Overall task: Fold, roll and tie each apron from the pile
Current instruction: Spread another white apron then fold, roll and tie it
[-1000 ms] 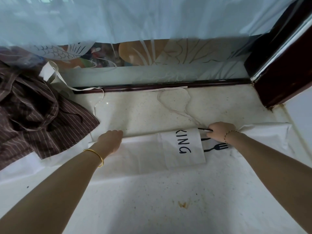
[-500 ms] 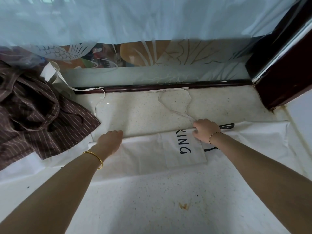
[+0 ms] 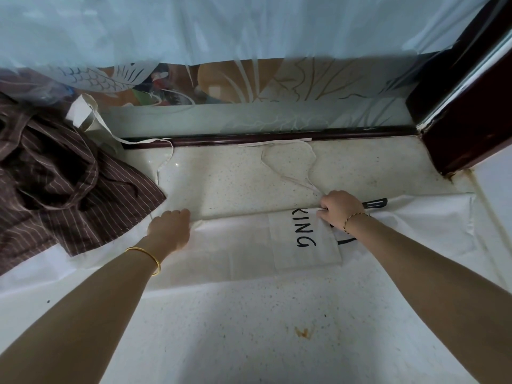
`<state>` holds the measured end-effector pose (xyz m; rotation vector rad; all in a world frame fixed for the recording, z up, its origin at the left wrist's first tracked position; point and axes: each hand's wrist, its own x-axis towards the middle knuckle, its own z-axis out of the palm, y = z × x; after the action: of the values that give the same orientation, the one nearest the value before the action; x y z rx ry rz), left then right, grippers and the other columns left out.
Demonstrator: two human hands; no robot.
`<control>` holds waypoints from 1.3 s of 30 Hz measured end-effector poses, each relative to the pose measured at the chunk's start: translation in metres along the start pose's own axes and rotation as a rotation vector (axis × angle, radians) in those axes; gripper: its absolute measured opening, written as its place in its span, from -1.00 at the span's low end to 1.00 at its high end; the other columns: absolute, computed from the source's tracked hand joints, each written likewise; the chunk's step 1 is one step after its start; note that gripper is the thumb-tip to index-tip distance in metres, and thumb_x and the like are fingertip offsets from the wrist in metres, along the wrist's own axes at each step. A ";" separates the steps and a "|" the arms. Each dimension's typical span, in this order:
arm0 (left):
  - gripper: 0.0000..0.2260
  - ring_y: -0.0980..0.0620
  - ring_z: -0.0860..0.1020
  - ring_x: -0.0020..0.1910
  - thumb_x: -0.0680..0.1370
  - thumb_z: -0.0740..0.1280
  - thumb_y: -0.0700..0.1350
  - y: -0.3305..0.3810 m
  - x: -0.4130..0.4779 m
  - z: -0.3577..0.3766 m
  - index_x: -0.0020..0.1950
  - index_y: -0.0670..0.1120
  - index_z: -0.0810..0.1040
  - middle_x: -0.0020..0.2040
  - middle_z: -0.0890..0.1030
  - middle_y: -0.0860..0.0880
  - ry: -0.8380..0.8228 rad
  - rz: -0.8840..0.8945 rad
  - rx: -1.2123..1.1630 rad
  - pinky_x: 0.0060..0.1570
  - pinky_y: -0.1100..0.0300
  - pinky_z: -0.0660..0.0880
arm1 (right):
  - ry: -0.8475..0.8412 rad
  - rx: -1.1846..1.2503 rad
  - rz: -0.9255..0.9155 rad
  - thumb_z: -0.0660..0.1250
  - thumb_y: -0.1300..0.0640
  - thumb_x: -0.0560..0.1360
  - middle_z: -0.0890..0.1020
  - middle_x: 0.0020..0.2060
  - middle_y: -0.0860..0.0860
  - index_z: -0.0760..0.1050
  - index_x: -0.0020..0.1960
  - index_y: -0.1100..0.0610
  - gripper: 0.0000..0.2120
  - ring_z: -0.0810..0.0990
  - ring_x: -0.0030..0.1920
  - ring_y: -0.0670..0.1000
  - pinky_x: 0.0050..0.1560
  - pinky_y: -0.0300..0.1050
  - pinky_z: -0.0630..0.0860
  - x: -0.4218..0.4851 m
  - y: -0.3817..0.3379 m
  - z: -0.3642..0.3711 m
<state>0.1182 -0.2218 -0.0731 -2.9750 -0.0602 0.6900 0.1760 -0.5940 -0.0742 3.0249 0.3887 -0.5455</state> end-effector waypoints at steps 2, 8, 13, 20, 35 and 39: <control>-0.86 -0.09 0.48 0.02 0.61 0.12 -0.10 -0.001 0.000 0.000 0.12 -0.12 0.36 0.03 0.51 -0.08 -0.005 -0.011 0.013 0.00 0.05 0.46 | -0.009 -0.024 0.000 0.19 0.00 0.57 0.40 -0.19 0.05 0.48 -0.07 0.17 -0.76 0.45 -0.09 0.08 -0.18 -0.16 0.30 0.000 0.000 0.001; -0.84 -0.10 0.51 -0.07 0.59 0.20 -0.11 -0.006 0.002 -0.004 0.12 -0.14 0.33 -0.11 0.40 -0.05 -0.112 -0.078 -0.065 -0.07 0.05 0.49 | 0.046 0.008 0.064 0.24 0.02 0.55 0.48 0.04 0.13 0.40 0.15 0.22 -0.70 0.49 0.02 0.13 -0.13 -0.10 0.41 -0.001 -0.007 0.004; -0.71 -0.08 0.41 -0.17 0.50 0.31 -0.21 -0.003 -0.004 -0.006 0.12 -0.15 0.24 -0.01 0.27 -0.09 -0.103 -0.119 -0.124 -0.23 0.10 0.41 | -0.009 0.027 0.081 0.21 -0.01 0.57 0.50 0.04 0.09 0.43 0.15 0.13 -0.74 0.51 0.04 0.10 -0.07 -0.09 0.48 -0.003 -0.007 0.001; -0.75 -0.10 0.47 -0.08 0.49 0.25 -0.17 -0.003 -0.001 -0.008 0.14 -0.12 0.31 0.09 0.32 -0.11 -0.198 -0.141 -0.192 -0.20 0.12 0.43 | -0.132 0.035 0.107 0.21 0.00 0.57 0.56 -0.02 0.04 0.43 0.07 0.10 -0.81 0.53 -0.06 0.06 -0.10 -0.14 0.43 -0.002 -0.007 -0.005; -0.73 -0.10 0.42 0.10 0.50 0.22 -0.33 0.030 -0.007 -0.016 0.18 -0.14 0.39 0.10 0.39 -0.10 0.071 0.069 0.138 0.05 0.07 0.42 | -0.086 0.127 0.160 0.24 -0.07 0.53 0.52 -0.17 -0.01 0.36 -0.06 0.07 -0.80 0.50 -0.17 0.04 -0.18 -0.14 0.39 -0.030 -0.013 0.003; -0.76 -0.14 0.40 0.17 0.55 0.13 -0.29 0.104 -0.006 -0.022 0.21 -0.17 0.38 0.17 0.39 -0.14 0.095 0.279 -0.043 0.09 0.01 0.43 | 0.026 0.125 0.190 0.24 0.09 0.43 0.53 -0.21 -0.01 0.45 -0.07 0.06 -0.90 0.48 -0.16 0.06 -0.16 -0.13 0.40 -0.037 -0.007 0.007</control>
<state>0.1242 -0.3277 -0.0604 -3.0845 0.3565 0.5776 0.1381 -0.5967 -0.0680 3.1443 0.0690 -0.5355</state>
